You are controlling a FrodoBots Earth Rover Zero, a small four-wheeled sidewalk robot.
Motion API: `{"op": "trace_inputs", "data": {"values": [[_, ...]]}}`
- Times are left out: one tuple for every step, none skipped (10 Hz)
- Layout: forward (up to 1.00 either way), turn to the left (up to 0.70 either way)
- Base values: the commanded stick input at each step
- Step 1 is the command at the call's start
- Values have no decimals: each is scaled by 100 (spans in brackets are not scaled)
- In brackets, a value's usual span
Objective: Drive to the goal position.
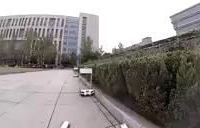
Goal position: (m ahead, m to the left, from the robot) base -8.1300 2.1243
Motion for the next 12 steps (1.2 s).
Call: {"op": "trace_inputs", "data": {"values": [[3, 0], [0, 0], [0, 0], [1, 0], [4, 0], [1, 0], [3, 0], [0, 0], [0, 0], [0, 0], [4, 0], [4, 0]]}}
